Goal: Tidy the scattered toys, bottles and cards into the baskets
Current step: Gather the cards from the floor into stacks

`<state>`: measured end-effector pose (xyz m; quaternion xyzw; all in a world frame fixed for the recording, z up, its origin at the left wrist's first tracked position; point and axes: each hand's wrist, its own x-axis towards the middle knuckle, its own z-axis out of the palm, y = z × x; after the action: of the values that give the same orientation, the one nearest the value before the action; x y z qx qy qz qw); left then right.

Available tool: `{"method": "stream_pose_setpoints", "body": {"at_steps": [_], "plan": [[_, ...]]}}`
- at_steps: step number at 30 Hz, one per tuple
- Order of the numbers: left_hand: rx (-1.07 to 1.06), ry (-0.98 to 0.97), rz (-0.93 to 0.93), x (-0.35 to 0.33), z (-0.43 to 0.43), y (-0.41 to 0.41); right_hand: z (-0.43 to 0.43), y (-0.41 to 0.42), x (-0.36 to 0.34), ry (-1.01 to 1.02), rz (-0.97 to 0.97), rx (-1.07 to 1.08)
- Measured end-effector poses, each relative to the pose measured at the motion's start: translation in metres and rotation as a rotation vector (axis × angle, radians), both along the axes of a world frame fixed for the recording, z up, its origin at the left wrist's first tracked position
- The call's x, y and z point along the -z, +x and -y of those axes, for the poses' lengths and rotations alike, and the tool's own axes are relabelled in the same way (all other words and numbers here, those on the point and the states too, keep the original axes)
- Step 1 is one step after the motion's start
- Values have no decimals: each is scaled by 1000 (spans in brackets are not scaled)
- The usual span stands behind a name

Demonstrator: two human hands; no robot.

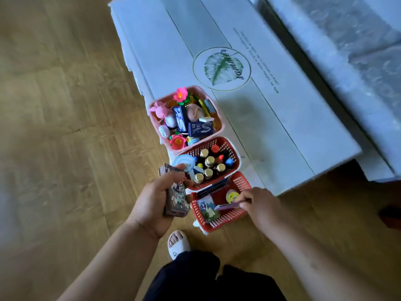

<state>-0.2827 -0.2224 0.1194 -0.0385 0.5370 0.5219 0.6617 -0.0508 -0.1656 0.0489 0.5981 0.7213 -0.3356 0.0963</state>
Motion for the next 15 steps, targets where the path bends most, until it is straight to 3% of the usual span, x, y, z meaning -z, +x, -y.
{"method": "stream_pose_setpoints", "body": {"at_steps": [6,15], "plan": [[-150,-2,35,10,-7,17,-21,-2,39,12,-21,-214],[-540,-92,-3,60,29,80,-48,6,92,93,-71,-478]]}}
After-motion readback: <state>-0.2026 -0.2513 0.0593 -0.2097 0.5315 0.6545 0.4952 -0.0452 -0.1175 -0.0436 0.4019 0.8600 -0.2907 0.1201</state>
